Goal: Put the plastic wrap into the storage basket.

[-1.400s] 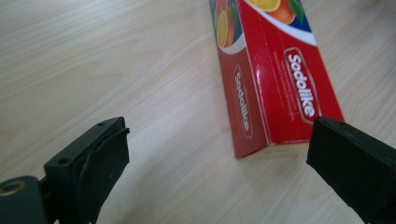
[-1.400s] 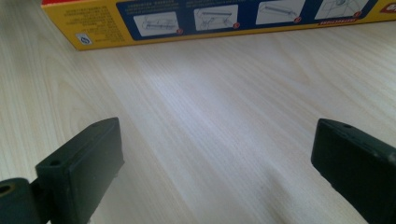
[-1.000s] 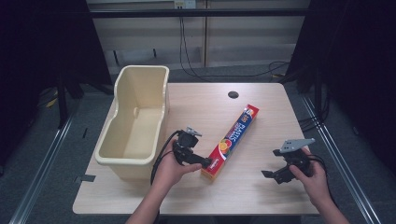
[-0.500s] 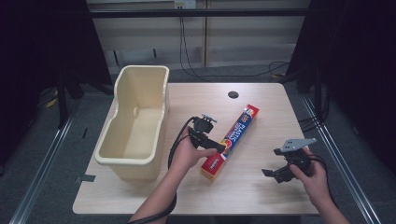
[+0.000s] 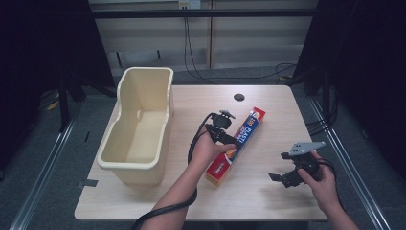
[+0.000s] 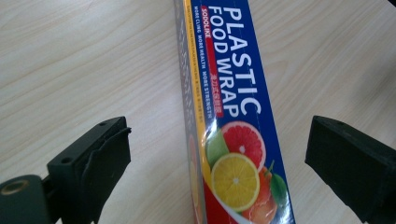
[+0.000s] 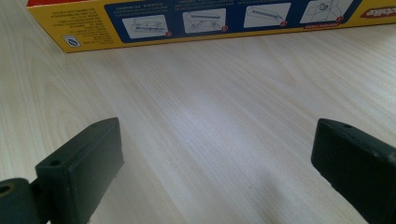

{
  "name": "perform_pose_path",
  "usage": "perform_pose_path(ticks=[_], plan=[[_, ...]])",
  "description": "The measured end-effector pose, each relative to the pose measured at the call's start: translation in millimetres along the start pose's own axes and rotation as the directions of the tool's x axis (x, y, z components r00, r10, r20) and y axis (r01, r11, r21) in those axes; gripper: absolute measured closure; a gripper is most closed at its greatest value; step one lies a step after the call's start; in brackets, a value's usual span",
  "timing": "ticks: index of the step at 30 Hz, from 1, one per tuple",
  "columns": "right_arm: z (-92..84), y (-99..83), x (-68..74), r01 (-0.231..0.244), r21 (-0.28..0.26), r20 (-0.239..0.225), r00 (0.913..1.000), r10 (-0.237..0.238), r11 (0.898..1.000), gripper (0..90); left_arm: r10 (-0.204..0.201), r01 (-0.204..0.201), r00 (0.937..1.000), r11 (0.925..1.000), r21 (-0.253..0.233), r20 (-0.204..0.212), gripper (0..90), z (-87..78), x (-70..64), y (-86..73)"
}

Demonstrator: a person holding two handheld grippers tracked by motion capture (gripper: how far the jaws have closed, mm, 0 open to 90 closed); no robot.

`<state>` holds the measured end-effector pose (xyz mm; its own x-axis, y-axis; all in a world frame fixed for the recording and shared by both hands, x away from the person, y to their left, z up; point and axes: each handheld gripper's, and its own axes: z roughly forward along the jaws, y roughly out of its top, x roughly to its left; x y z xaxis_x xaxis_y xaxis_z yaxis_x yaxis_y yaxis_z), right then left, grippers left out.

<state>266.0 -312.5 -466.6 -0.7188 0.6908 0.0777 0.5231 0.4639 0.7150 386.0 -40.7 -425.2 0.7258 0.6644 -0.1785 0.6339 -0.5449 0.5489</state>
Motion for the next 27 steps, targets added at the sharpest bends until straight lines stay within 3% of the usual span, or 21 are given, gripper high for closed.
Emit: perform_pose_path(ticks=[8,9,17,22,23,24,25,26,27], plan=[[-0.6,0.4,0.1,0.003,-0.004,-0.008,1.0000,-0.003,1.000,1.9,0.017,-0.017,0.9998,0.9995,0.027,-0.011,6.2,12.6,-2.6,12.9],[-0.5,0.6,0.3,0.004,-0.004,-0.008,1.0000,-0.004,1.000,1.9,-0.006,0.006,1.0000,0.9997,0.024,-0.008,6.3,17.3,-3.9,14.6],[-2.4,0.9,0.7,0.005,-0.011,-0.007,1.0000,-0.005,1.000,1.9,0.001,0.002,0.9991,0.9980,0.064,-0.043,12.2,30.5,-3.0,15.6],[-2.7,0.9,0.4,0.006,-0.016,-0.005,1.0000,-0.006,1.000,1.9,-0.005,0.006,0.9998,0.9983,0.057,-0.020,20.8,34.7,-4.2,15.0],[-2.7,1.0,0.3,0.005,-0.017,-0.006,1.0000,-0.005,1.000,1.9,0.009,-0.009,0.9999,0.9959,0.090,-0.005,23.5,37.8,-5.0,14.8],[-2.7,1.0,0.3,0.005,-0.017,-0.006,1.0000,-0.005,1.000,1.9,0.009,-0.009,0.9999,0.9959,0.090,-0.005,23.2,37.8,-5.0,14.8],[-2.9,1.3,0.3,0.006,-0.017,-0.007,1.0000,-0.006,1.000,1.9,-0.012,0.013,0.9999,0.9955,0.094,-0.010,23.4,40.3,-6.5,14.0],[-2.9,1.3,0.3,0.006,-0.017,-0.007,1.0000,-0.006,1.000,1.9,-0.002,0.002,1.0000,0.9946,0.104,-0.002,23.4,41.9,-6.4,13.7],[-3.0,1.3,0.6,0.007,-0.018,-0.004,1.0000,-0.007,1.000,1.9,-0.039,0.040,0.9992,0.9931,0.111,-0.004,29.0,44.8,-7.8,12.4]])
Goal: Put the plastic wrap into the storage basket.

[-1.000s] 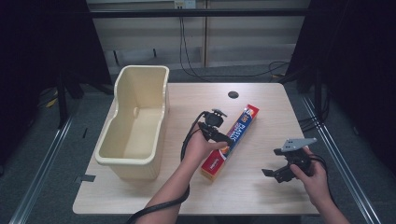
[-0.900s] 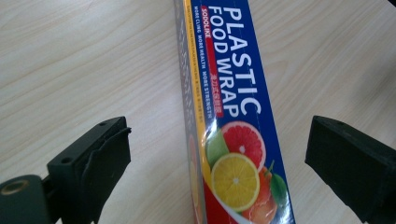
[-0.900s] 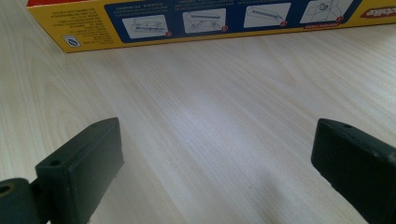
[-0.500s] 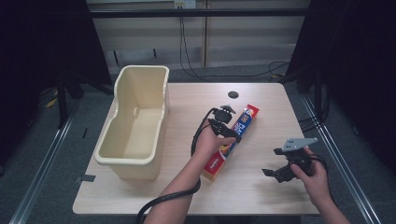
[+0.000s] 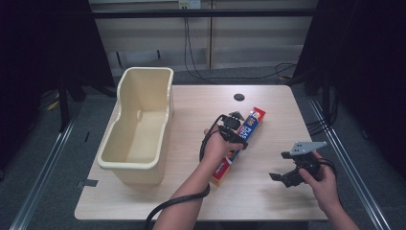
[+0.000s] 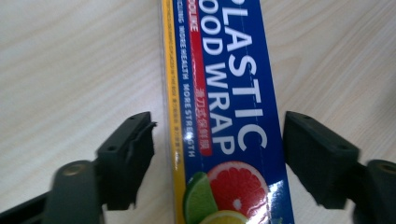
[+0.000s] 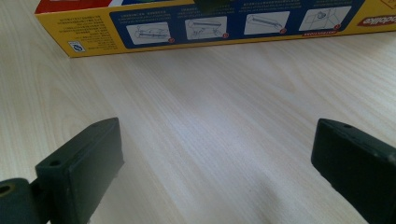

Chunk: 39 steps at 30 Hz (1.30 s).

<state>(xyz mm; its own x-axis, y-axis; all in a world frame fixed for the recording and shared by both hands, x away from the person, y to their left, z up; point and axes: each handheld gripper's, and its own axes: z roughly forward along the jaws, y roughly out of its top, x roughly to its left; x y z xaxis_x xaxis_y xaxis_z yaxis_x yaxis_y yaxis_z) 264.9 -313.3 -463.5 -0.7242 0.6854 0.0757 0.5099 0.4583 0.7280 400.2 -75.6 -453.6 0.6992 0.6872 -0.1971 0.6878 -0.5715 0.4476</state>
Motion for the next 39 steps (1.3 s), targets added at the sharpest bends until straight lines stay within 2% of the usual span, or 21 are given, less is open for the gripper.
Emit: perform_pose_path(ticks=[3,6,7,12,15,16,19,20,22,24,29,31,34,35,36,39], plan=[[-0.4,-0.1,0.4,-0.002,0.002,0.001,1.0000,0.002,1.000,1.9,-0.019,0.019,0.9997,0.9998,0.010,0.015,36.5,-0.6,0.9,0.5],[-0.1,-0.5,0.1,-0.002,0.000,-0.004,1.0000,0.002,1.000,1.9,-0.046,0.046,0.9988,0.9984,0.032,-0.017,39.9,-5.2,-1.2,2.9],[0.0,-0.5,0.1,-0.001,0.000,-0.008,1.0000,0.001,1.000,1.9,-0.042,0.043,0.9988,0.9975,0.055,-0.023,40.4,-7.1,-1.1,3.3],[-0.5,-0.3,0.1,0.003,-0.005,-0.009,1.0000,-0.003,1.000,1.9,-0.042,0.044,0.9989,0.9945,0.095,-0.019,41.1,-15.2,2.2,3.1],[-0.4,-0.1,-0.2,0.001,-0.005,-0.012,0.9999,-0.001,1.000,1.9,-0.040,0.043,0.9988,0.9918,0.121,-0.029,41.3,-25.1,5.6,3.4],[-0.3,-0.2,-0.1,0.001,-0.005,-0.009,1.0000,-0.001,1.000,1.9,-0.056,0.059,0.9982,0.9886,0.139,-0.021,41.3,-32.7,8.9,3.3],[-0.8,-0.3,0.2,-0.003,-0.007,-0.013,0.9999,0.003,1.000,1.9,-0.060,0.061,0.9982,0.9868,0.150,-0.010,41.4,-41.2,12.2,3.0],[-0.9,-0.2,0.3,-0.002,-0.009,-0.012,0.9999,0.002,1.000,1.9,-0.056,0.057,0.9983,0.9856,0.159,-0.012,41.5,-50.1,14.1,3.2],[-1.0,-0.2,0.2,-0.002,-0.009,-0.013,0.9999,0.002,1.000,1.9,-0.058,0.061,0.9981,0.9845,0.164,-0.019,41.5,-54.4,14.4,3.1],[-0.8,-0.2,0.4,-0.002,-0.010,-0.011,0.9999,0.002,1.000,1.9,-0.057,0.062,0.9979,0.9819,0.179,-0.030,41.5,-66.3,17.6,2.6],[-0.2,-0.1,0.8,0.001,-0.009,-0.011,0.9999,-0.001,1.000,1.9,-0.076,0.075,0.9971,0.9821,0.173,-0.002,41.6,-86.6,22.2,2.1],[-0.2,0.2,0.5,0.003,-0.012,-0.009,1.0000,-0.003,1.000,1.9,-0.081,0.080,0.9967,0.9812,0.176,-0.003,41.5,-91.1,23.1,2.6],[-1.0,0.4,0.4,0.000,-0.012,-0.010,1.0000,-0.001,1.000,1.9,-0.082,0.082,0.9966,0.9823,0.168,-0.006,41.5,-108.2,24.9,4.4],[-1.0,0.3,0.5,0.000,-0.013,-0.007,1.0000,0.000,1.000,1.9,-0.082,0.082,0.9966,0.9823,0.168,-0.006,41.5,-108.2,24.9,4.4],[-0.7,0.2,0.5,-0.003,-0.014,-0.010,0.9999,0.003,1.000,1.9,-0.085,0.085,0.9964,0.9803,0.178,-0.008,41.5,-117.1,26.2,4.9],[0.2,0.0,0.7,0.000,-0.015,-0.010,0.9999,-0.001,1.000,1.9,-0.089,0.087,0.9961,0.9795,0.181,-0.002,41.5,-124.6,27.8,5.1]])
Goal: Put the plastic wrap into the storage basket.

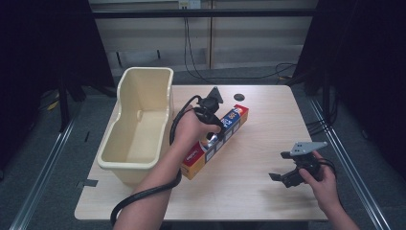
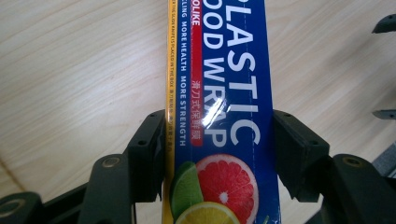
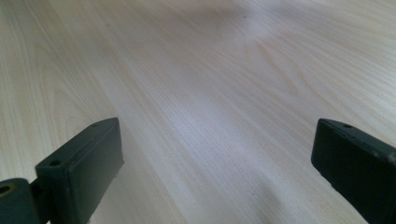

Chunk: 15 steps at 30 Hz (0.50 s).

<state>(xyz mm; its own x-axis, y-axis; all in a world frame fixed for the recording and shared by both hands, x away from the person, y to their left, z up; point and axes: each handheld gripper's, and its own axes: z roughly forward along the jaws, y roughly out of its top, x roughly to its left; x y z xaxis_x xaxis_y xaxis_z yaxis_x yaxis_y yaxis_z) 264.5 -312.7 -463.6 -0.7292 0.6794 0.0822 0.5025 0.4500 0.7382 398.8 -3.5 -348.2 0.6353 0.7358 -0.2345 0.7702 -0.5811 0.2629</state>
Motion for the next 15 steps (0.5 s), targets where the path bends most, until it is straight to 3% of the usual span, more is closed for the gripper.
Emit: perform_pose_path(ticks=[15], plan=[[-0.6,0.5,0.1,-0.011,-0.001,0.000,0.9999,0.011,1.000,1.9,-0.055,0.055,0.9985,0.9985,-0.002,0.005,41.5,-55.3,12.0,-5.6]])
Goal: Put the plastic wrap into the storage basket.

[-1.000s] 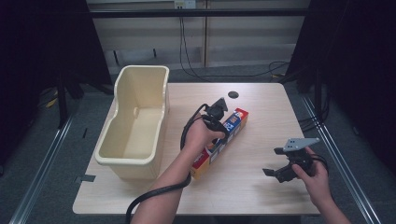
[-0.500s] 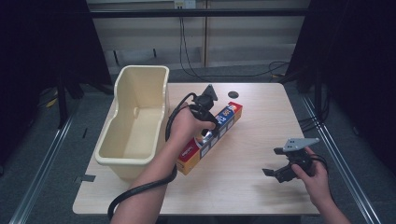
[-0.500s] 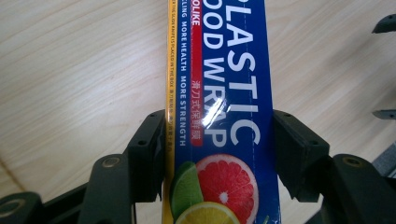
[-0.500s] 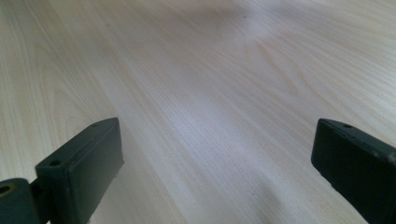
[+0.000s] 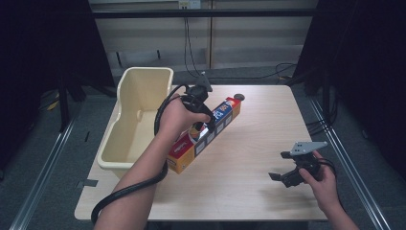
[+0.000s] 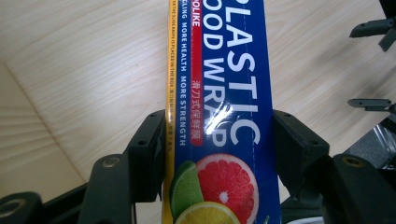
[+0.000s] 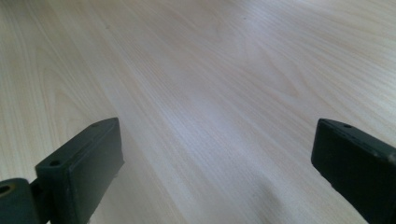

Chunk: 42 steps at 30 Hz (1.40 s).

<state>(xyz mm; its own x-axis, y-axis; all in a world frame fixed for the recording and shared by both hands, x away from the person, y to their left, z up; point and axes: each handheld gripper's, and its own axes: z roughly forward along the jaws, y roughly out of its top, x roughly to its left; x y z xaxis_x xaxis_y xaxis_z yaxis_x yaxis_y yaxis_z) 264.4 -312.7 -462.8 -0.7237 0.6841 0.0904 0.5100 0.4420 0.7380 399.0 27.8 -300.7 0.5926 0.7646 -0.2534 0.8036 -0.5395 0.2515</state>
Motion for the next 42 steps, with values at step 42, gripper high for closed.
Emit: perform_pose_path(ticks=[42], plan=[[2.1,0.2,2.1,0.011,0.005,-0.002,0.9999,-0.011,1.000,1.9,-0.104,0.105,0.9943,0.9938,-0.038,0.024,41.5,-91.3,26.4,-13.0]])
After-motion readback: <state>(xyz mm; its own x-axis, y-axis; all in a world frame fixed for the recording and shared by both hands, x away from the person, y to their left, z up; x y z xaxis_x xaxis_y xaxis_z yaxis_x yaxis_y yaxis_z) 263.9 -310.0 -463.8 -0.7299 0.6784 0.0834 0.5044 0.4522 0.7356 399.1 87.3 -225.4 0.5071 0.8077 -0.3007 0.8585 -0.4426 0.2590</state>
